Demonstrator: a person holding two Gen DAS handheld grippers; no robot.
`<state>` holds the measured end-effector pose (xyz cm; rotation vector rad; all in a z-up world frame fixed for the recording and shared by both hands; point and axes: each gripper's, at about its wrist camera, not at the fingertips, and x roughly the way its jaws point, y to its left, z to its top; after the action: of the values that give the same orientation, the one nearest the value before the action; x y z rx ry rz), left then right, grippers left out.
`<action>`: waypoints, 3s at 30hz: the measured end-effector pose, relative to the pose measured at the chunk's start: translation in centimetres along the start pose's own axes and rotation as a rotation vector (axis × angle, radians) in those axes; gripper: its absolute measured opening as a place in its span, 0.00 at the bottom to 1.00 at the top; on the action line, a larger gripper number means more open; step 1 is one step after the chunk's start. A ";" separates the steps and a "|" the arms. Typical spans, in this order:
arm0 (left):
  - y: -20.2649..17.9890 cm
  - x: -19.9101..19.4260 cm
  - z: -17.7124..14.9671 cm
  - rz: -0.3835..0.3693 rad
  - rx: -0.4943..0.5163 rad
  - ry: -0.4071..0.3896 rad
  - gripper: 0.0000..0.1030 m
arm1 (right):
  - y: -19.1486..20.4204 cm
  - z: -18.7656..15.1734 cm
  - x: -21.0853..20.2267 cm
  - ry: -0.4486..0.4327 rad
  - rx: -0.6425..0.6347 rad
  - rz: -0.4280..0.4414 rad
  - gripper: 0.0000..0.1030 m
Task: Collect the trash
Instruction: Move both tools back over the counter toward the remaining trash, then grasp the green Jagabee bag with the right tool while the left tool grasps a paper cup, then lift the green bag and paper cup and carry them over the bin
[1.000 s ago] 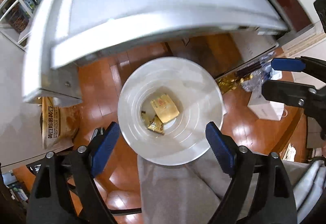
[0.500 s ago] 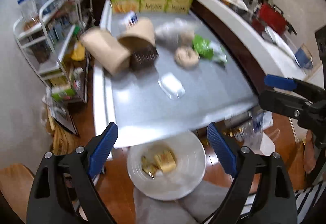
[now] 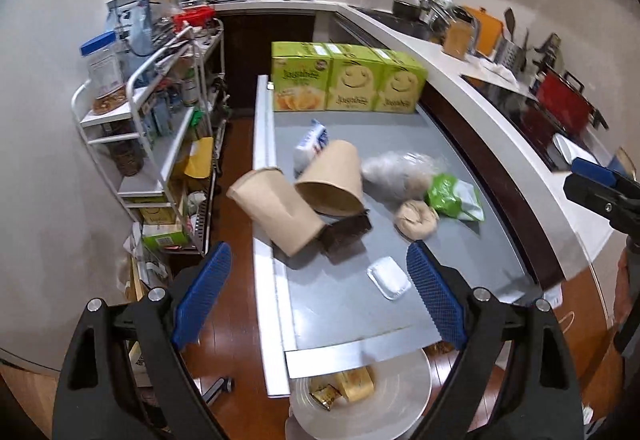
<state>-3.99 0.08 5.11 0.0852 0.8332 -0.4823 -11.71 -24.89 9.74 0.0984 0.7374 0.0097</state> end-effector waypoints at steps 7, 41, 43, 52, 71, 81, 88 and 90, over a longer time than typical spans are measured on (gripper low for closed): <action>2.1 0.1 -0.9 -0.012 -0.080 0.039 0.88 | -0.3 1.5 2.7 0.084 -0.240 -0.139 0.96; 5.2 8.3 1.1 -0.079 -0.230 0.214 0.88 | -0.9 -1.1 14.8 0.464 0.270 0.149 0.96; 6.0 10.0 1.3 -0.108 -0.294 0.247 0.88 | -1.3 -0.4 13.9 0.439 0.251 0.024 0.96; 6.4 14.4 2.3 -0.211 -0.387 0.317 0.88 | 2.5 -2.8 15.5 0.507 -0.052 -0.151 0.96; 4.7 16.5 3.6 -0.224 -0.261 0.306 0.57 | 1.6 -5.0 17.9 0.551 -0.159 -0.154 0.95; 4.7 17.6 3.8 -0.230 -0.258 0.317 0.52 | 2.3 -6.2 17.4 0.563 -0.168 -0.129 0.73; 5.0 16.9 4.2 -0.258 -0.275 0.299 0.41 | 1.3 -5.4 17.3 0.549 -0.127 -0.100 0.66; 5.2 16.3 4.2 -0.265 -0.275 0.292 0.41 | 0.9 -5.2 17.2 0.544 -0.109 -0.094 0.65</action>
<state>10.51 -2.57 -4.53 -0.2162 1.1984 -0.6071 -2.45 -22.77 -5.53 -0.0472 1.2828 -0.0133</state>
